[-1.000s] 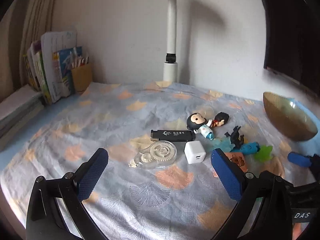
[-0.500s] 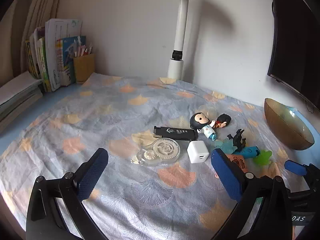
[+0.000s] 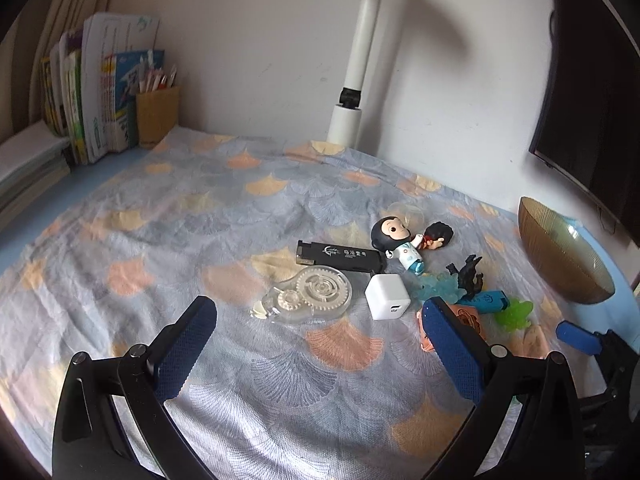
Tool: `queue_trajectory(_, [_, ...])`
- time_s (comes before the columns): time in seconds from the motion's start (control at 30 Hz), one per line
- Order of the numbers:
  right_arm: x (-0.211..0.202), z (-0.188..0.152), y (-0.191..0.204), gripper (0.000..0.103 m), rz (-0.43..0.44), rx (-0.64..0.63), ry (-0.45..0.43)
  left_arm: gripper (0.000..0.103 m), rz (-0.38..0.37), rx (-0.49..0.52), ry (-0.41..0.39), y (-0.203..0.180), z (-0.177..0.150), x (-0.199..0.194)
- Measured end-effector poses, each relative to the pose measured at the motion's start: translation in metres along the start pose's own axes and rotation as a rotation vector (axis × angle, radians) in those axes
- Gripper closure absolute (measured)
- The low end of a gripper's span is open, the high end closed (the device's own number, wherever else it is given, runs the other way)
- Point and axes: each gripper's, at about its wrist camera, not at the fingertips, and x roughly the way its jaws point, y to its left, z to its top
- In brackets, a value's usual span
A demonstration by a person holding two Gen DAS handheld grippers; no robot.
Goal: Organize rigid objects
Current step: 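Move both grippers toward the tape dispenser and pink eraser, then grasp the clear tape dispenser with left gripper while right gripper grasps the pink eraser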
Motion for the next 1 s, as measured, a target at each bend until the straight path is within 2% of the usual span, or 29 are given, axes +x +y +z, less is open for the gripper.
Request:
queue_trajectory(0.27, [0.001, 0.0, -0.001, 0.0, 0.007, 0.007, 0.003, 0.001, -0.031, -0.043, 0.041, 0.006, 0.0, 0.007])
queue_trajectory(0.53, [0.002, 0.0, -0.002, 0.0, 0.007, 0.007, 0.005, 0.001, -0.023, 0.0, 0.047, -0.003, 0.0, 0.007])
queue_trajectory(0.57, [0.002, 0.0, -0.001, 0.0, 0.008, 0.006, 0.005, 0.001, -0.034, 0.006, 0.067, -0.003, 0.001, 0.009])
queue_trajectory(0.7, [0.006, 0.001, -0.006, 0.0, 0.027, 0.029, 0.034, 0.001, -0.175, -0.011, 0.217, 0.016, 0.004, 0.018])
queue_trajectory(0.8, [0.006, 0.001, -0.012, 0.0, 0.084, 0.053, 0.057, 0.001, -0.19, 0.086, 0.252, 0.031, 0.013, 0.015])
queue_trajectory(0.9, [0.007, 0.001, -0.018, 0.0, 0.162, 0.085, 0.107, 0.001, -0.171, 0.164, 0.311, 0.041, 0.027, 0.027])
queue_trajectory(1.0, [0.003, 0.008, -0.017, 0.0, 0.176, 0.051, 0.116, 0.001, -0.186, 0.213, 0.363, 0.039, 0.036, 0.046])
